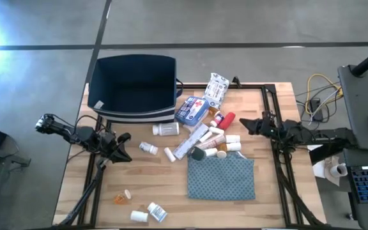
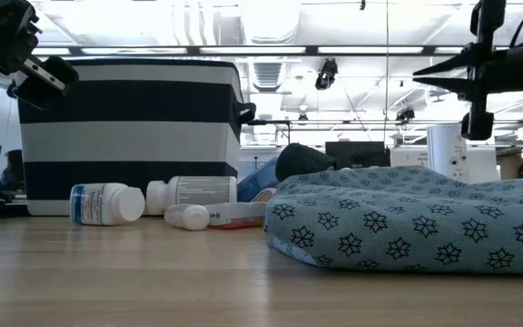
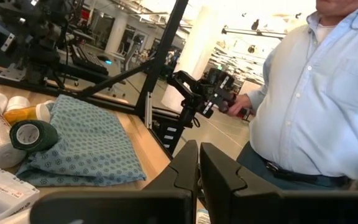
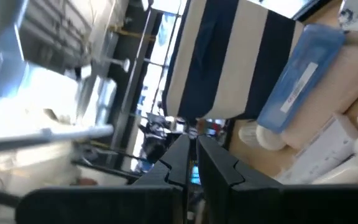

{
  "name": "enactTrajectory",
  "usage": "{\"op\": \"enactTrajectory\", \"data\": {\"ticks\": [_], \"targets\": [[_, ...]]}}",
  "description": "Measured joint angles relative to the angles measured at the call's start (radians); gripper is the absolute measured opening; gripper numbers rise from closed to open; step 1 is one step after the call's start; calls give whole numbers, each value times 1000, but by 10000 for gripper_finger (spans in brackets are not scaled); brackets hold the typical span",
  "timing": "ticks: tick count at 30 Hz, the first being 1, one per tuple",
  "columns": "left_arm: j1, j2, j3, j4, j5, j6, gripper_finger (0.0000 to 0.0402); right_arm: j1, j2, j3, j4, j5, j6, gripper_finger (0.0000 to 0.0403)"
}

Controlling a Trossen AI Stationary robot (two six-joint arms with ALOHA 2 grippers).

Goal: Pick & place medical supplies in basket/bin
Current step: Put the blue first aid box into the blue bin

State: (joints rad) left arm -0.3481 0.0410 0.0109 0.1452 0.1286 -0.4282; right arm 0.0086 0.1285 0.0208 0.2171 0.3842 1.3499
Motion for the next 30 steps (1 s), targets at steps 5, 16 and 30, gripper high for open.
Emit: {"op": "enactTrajectory", "data": {"ticks": [5,16,30], "targets": [[0,0,0,0,0,0,0,0,34,0,38,-20,90,22],[0,0,0,0,0,0,0,0,207,16,152,-25,188,24],[0,0,0,0,0,0,0,-17,687,466,-291,45,-93,50]]}}
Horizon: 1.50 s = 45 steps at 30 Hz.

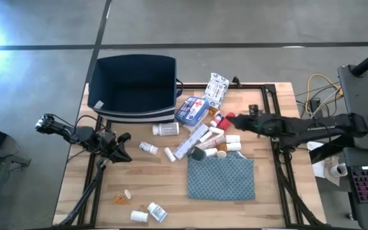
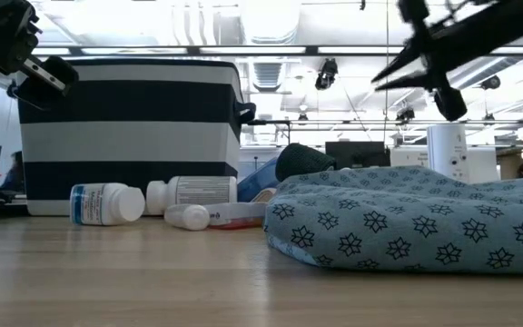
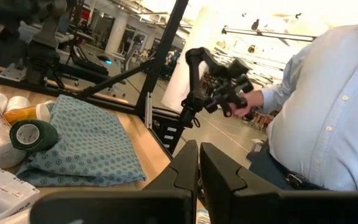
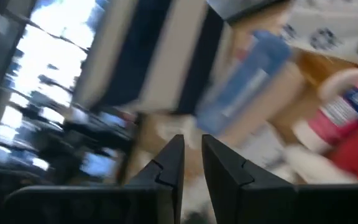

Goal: Pick & place medical supplies in basket/bin
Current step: Put the blue first aid box into the blue bin

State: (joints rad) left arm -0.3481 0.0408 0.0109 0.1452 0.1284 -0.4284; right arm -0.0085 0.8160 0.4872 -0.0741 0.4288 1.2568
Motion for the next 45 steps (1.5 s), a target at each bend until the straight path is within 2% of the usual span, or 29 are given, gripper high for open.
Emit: {"op": "enactTrajectory", "data": {"ticks": [2,4,7,9,14,17,22,28,31,37,45], "targets": [[0,0,0,0,0,0,0,-11,71,50,-55,-13,39,50],[0,0,0,0,0,0,0,-32,149,88,-59,-32,150,52],[0,0,0,0,0,0,0,-94,257,125,-93,-212,223,76],[0,0,0,0,0,0,0,-114,342,143,-117,-289,237,99],[0,0,0,0,0,0,0,-114,510,213,-153,-299,253,143],[0,0,0,0,0,0,0,-115,571,263,-162,-299,202,172],[0,0,0,0,0,0,0,-148,608,332,-162,-299,125,241],[0,0,0,0,0,0,0,-245,617,360,-154,-347,215,305],[0,0,0,0,0,0,0,-295,643,357,-133,-355,295,318],[0,0,0,0,0,0,0,-329,759,398,15,-430,309,322],[0,0,0,0,0,0,0,-349,942,542,-3,-431,303,317]]}}
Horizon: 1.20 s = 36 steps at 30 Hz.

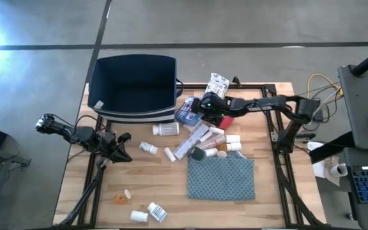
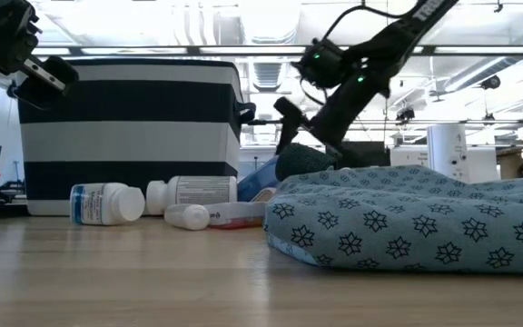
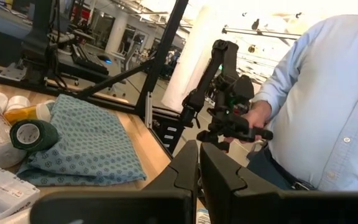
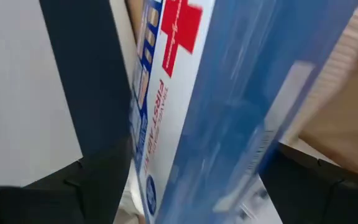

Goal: Pick & place medical supplies in basket/bin
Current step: Put the blue first aid box into the blue bin

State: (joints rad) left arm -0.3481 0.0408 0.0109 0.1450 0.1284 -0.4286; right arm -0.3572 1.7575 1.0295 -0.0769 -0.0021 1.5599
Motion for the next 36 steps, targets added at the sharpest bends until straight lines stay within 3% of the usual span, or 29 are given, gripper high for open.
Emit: {"op": "enactTrajectory", "data": {"ticks": [8,18,23,29,33,36], "targets": [[0,0,0,1,0,0,0,-48,91,105,-49,-58,-106,287],[0,0,0,1,0,0,0,-49,41,124,-115,-58,-240,157],[0,0,0,0,0,0,0,-37,-81,123,-258,64,-285,144],[0,0,0,0,0,0,0,-20,-289,122,-314,360,-308,143],[0,0,0,0,0,0,0,-7,-416,122,-195,518,-389,143],[0,0,0,0,0,0,0,-14,-457,122,60,478,-544,143]]}}
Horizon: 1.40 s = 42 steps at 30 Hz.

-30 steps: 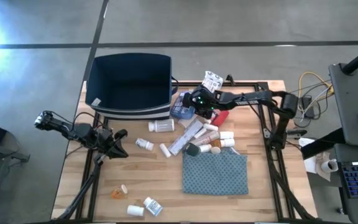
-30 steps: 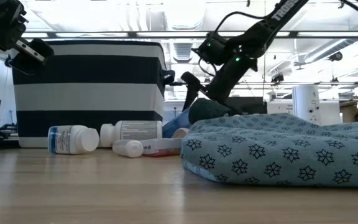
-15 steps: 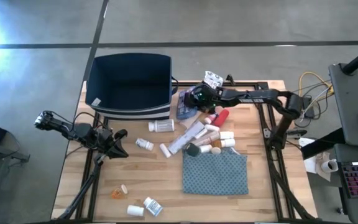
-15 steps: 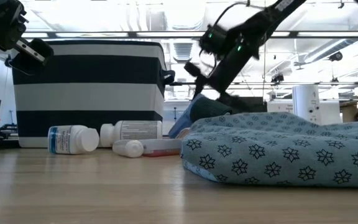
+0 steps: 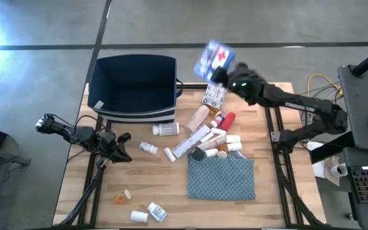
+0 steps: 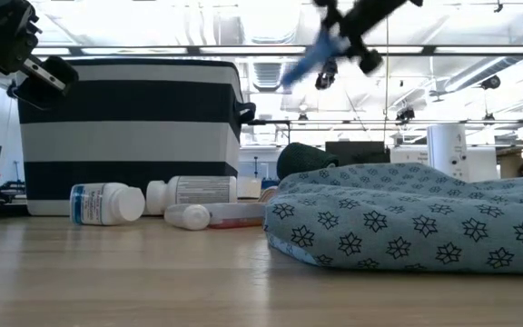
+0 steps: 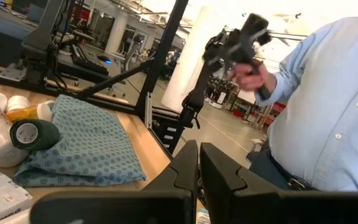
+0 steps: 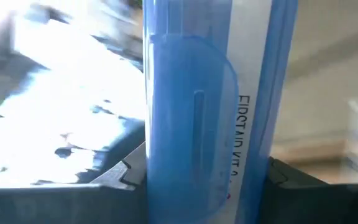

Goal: Pick & place medical supplies in basket/bin
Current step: Put the blue first aid box into the blue bin

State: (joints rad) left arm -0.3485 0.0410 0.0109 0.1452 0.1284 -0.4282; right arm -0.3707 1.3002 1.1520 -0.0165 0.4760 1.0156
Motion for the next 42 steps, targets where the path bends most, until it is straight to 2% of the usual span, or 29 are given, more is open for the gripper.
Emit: {"op": "enactTrajectory", "data": {"ticks": [3,8,14,20,23,24,27,32,36,42], "targets": [[0,0,0,0,0,0,0,-27,27,15,194,-162,-25,143],[0,0,0,0,0,0,0,-56,225,175,177,-413,58,143],[0,0,0,0,0,0,0,-73,485,540,175,-652,64,143],[0,0,0,0,0,0,0,-91,801,981,-99,-802,99,143],[0,0,0,0,0,0,0,-91,958,1182,-147,-889,154,143],[0,0,0,0,0,0,0,-90,996,1208,-127,-905,173,143],[0,1,0,0,1,0,0,-94,1020,1116,33,-944,359,143],[0,6,0,0,0,0,0,-102,1050,1031,8,-967,447,158],[0,6,0,0,-1,0,0,-92,1049,1026,-5,-992,471,195],[0,6,0,0,0,0,0,-88,1043,1029,-59,-1023,368,246]]}}
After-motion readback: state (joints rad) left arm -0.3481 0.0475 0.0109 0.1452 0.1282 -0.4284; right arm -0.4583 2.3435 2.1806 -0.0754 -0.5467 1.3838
